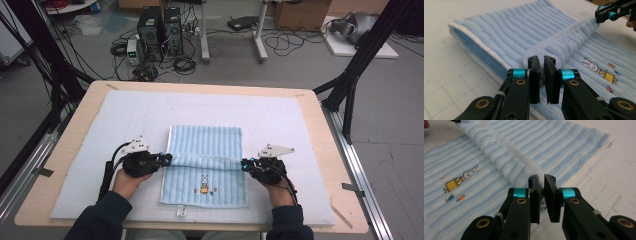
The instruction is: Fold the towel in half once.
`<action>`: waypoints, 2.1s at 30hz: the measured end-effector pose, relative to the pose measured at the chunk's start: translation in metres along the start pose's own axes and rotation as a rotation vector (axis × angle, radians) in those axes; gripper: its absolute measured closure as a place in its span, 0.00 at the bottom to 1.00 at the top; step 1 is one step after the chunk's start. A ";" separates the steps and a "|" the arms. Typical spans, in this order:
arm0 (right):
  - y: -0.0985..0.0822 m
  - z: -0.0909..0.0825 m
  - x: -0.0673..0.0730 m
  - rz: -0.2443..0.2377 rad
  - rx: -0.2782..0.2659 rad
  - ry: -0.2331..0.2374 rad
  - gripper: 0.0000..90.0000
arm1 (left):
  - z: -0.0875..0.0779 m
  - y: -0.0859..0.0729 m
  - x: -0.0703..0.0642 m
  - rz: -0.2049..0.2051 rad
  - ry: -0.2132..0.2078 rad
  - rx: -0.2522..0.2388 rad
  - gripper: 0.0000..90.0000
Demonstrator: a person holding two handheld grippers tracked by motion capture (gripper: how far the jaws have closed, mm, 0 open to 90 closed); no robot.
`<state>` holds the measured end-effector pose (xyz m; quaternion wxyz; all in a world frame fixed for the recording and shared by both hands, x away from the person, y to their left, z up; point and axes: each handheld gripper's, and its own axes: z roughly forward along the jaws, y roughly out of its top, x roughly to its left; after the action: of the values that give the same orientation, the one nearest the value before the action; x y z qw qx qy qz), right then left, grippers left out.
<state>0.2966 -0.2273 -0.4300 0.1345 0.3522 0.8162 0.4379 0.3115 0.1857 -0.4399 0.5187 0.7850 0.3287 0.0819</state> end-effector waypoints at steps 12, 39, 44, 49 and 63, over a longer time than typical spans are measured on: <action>-0.023 -0.016 0.012 0.034 -0.015 0.008 0.77 | -0.020 -0.010 -0.006 -0.075 -0.001 -0.015 0.58; -0.025 -0.004 0.031 0.027 0.045 -0.052 0.98 | -0.004 -0.020 -0.024 0.020 0.088 0.104 0.98; -0.024 -0.004 0.034 0.007 0.040 -0.049 0.99 | -0.011 -0.018 -0.024 -0.014 0.058 0.049 0.98; -0.023 -0.007 0.037 -0.010 0.018 -0.052 0.99 | -0.015 -0.017 -0.025 -0.035 0.032 0.035 0.98; -0.026 -0.017 0.035 0.009 0.006 -0.082 0.72 | -0.021 -0.018 -0.026 -0.074 0.012 0.025 0.99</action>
<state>0.2507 -0.2232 -0.4374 0.1647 0.3737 0.8097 0.4215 0.2743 0.1905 -0.4405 0.5096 0.7781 0.3618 0.0632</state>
